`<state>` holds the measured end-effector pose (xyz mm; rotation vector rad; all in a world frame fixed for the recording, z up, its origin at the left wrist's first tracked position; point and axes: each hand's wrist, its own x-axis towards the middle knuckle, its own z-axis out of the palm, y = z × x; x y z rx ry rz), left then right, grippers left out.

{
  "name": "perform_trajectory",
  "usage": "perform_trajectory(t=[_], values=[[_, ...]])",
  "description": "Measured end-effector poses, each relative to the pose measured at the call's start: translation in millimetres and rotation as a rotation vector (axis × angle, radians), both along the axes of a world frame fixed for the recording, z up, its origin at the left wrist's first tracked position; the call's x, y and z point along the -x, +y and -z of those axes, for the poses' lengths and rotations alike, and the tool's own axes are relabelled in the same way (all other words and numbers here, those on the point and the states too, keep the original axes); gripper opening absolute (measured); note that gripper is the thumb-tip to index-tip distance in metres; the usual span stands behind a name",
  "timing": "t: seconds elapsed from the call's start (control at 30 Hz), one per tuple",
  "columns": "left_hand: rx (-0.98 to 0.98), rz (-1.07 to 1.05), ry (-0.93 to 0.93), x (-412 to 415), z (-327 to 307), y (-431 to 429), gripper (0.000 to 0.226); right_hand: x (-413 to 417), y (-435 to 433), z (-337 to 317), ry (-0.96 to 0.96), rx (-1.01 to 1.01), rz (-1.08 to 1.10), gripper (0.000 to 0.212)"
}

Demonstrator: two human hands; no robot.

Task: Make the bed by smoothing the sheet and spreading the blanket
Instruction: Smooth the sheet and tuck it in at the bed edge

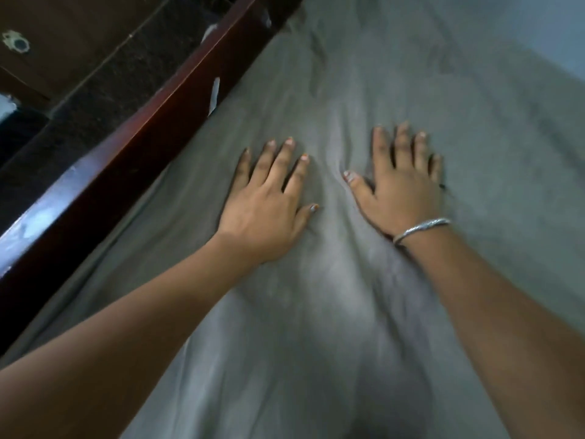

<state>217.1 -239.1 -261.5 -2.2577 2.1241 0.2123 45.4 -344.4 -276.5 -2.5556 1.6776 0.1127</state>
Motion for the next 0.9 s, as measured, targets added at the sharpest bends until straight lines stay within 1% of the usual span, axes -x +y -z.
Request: perform_trajectory(t=[0.13, 0.23, 0.37, 0.53, 0.6, 0.7, 0.83, 0.9], values=[[-0.023, -0.011, -0.003, 19.6, 1.1, 36.6, 0.074, -4.9, 57.4, -1.9, -0.020, 0.022, -0.033, 0.073], [-0.024, -0.008, 0.021, 39.2, -0.1, 70.9, 0.070, -7.3, 103.0, -2.9, -0.018, -0.004, -0.060, 0.072], [0.000, -0.032, 0.034, 51.4, 0.7, 128.8, 0.065, 1.0, 156.7, -4.7, -0.030, -0.009, -0.157, 0.067], [0.010, -0.186, 0.038, 43.4, -4.4, 188.3, 0.071, 22.4, 185.4, -14.3, -0.017, 0.010, -0.188, 0.072], [-0.013, -0.174, 0.031, 39.6, -1.7, 210.2, 0.072, 14.0, 202.6, -13.8, -0.003, -0.015, -0.262, 0.076], [-0.010, -0.158, 0.008, 29.9, 4.7, 240.9, 0.068, -19.3, 240.1, -8.2, 0.017, -0.044, -0.359, 0.081], [0.007, -0.338, 0.002, 8.6, 3.4, 298.0, 0.068, -60.2, 292.0, -6.6, -0.001, -0.049, -0.510, 0.075], [0.023, -0.431, -0.019, 2.8, 2.2, 332.4, 0.069, -72.4, 321.1, -8.4, -0.017, -0.086, -0.580, 0.075]])
